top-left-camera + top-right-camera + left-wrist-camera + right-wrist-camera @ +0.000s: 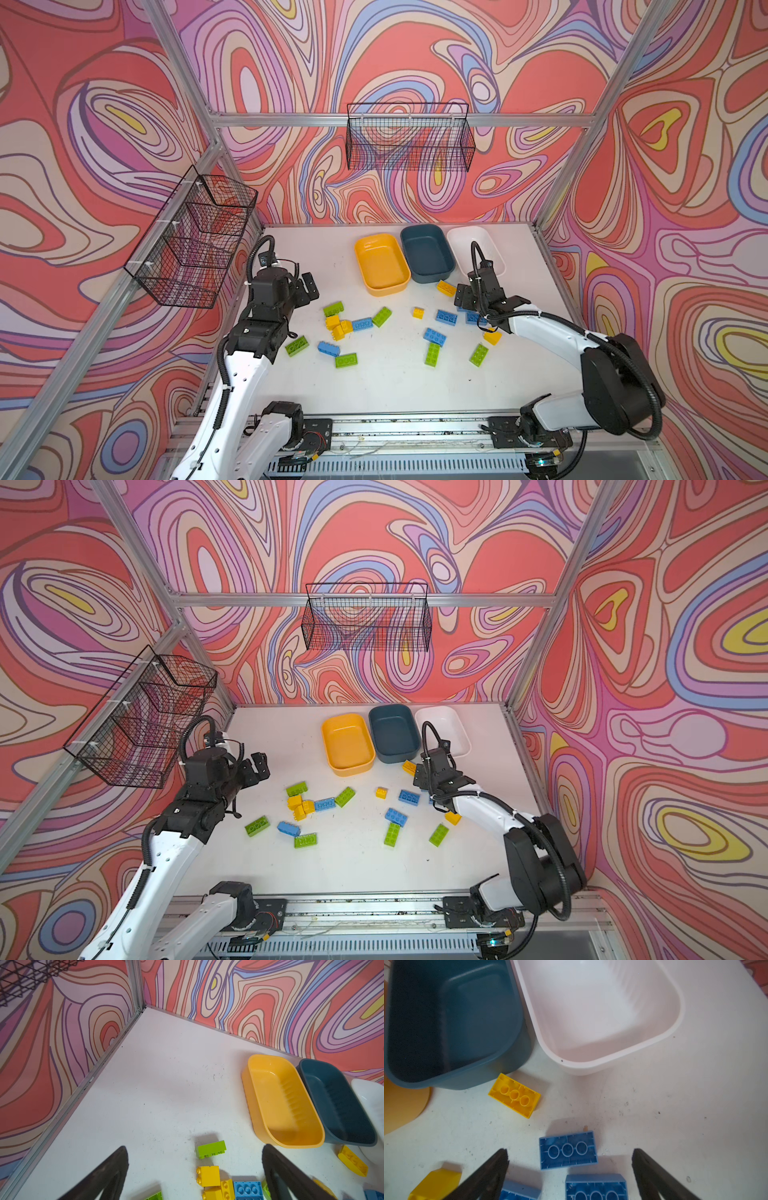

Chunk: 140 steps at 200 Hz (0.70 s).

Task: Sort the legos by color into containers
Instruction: 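Lower the right gripper onto a blue brick near the tubs while the left arm rises, then grasp the blue brick with the right gripper and lift it toward the white tub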

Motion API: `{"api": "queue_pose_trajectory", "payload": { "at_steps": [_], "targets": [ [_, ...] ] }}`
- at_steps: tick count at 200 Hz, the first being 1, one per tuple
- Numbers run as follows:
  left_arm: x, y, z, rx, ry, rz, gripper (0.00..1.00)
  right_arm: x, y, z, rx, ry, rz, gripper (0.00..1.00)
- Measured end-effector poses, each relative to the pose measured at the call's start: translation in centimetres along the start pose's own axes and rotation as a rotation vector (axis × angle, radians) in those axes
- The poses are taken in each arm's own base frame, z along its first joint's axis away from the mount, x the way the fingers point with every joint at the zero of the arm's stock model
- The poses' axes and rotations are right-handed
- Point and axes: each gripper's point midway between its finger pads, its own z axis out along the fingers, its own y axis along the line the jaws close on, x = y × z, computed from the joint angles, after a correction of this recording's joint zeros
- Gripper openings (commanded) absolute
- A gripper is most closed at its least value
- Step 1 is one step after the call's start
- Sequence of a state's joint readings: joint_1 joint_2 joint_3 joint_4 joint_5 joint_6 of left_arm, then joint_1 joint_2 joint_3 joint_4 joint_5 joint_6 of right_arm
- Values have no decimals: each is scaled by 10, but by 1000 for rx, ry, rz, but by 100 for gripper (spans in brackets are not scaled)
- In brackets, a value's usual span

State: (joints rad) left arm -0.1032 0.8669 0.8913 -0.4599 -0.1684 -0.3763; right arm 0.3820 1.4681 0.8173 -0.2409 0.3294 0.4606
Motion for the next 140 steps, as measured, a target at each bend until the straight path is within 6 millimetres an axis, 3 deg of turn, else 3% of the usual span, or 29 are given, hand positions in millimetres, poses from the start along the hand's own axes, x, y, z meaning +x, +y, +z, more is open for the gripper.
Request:
{"api": "queue_pose_trajectory", "payload": {
  "at_steps": [74,140],
  "targets": [
    [3,-12,-11,36,-9,29,100,33,-6,32,84,123,-34,98],
    [3,-13,-12,39,-8,35,100,47,-3,44,99,167,-65,84]
  ]
}}
